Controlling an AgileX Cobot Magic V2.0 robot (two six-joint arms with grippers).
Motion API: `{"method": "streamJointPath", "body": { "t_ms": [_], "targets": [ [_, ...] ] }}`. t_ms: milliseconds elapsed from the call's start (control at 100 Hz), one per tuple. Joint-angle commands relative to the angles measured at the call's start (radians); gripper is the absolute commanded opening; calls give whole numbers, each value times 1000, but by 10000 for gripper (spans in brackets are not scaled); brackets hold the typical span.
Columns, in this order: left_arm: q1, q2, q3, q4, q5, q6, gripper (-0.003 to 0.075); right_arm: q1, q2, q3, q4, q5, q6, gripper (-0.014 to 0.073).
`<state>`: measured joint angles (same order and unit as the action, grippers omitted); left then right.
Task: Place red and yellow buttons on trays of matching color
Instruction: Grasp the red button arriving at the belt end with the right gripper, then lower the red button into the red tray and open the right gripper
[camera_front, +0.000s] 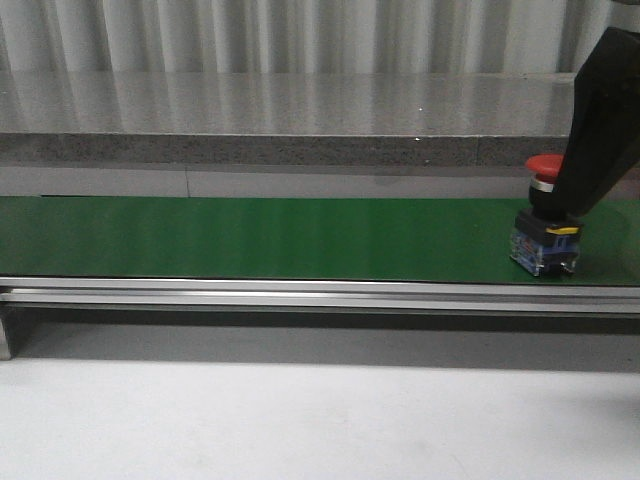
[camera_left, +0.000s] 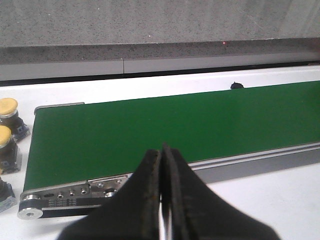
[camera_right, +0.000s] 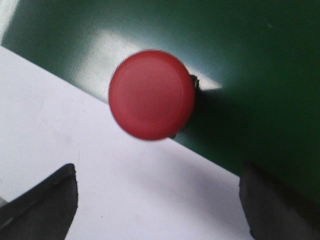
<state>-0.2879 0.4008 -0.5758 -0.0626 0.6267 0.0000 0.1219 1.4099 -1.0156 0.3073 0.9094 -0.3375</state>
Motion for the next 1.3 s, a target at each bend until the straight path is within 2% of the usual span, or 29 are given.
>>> {"method": "streamJointPath", "body": {
  "t_ms": [0, 110, 180, 250, 260, 310, 370, 440, 620, 780, 940, 1290],
  "targets": [
    [-7, 7, -26, -12, -77, 0, -20, 1, 1, -47, 27, -49, -29, 647],
    [-7, 7, -26, -12, -77, 0, -20, 1, 27, -65, 27, -105, -38, 633],
    [-7, 7, -26, -12, -77, 0, -20, 1, 39, -66, 17, -155, -42, 572],
    [-7, 7, -26, -12, -77, 0, -20, 1, 51, -66, -13, -169, -43, 459],
    [-7, 7, -26, -12, -77, 0, -20, 1, 54, -66, -18, -168, -43, 419],
    [-7, 7, -26, -12, -77, 0, -20, -1, 53, -66, -29, -165, -43, 327],
    [-7, 7, -26, -12, -77, 0, -20, -4, 53, -66, -29, -162, -43, 239],
    [-7, 7, -26, -12, -77, 0, -20, -4, 52, -66, -29, -169, -43, 183],
    [-7, 7, -26, -12, -77, 0, -20, -61, 8, -66, -33, -234, -43, 185],
    [-7, 7, -26, -12, -77, 0, -20, -204, -38, -71, -33, -338, -43, 184],
    [-7, 7, -26, -12, -77, 0, -20, -326, -31, -103, -31, -362, -43, 184],
    [-7, 7, -26, -12, -77, 0, -20, -508, 157, -358, -13, -160, 48, 184]
  ]
}}
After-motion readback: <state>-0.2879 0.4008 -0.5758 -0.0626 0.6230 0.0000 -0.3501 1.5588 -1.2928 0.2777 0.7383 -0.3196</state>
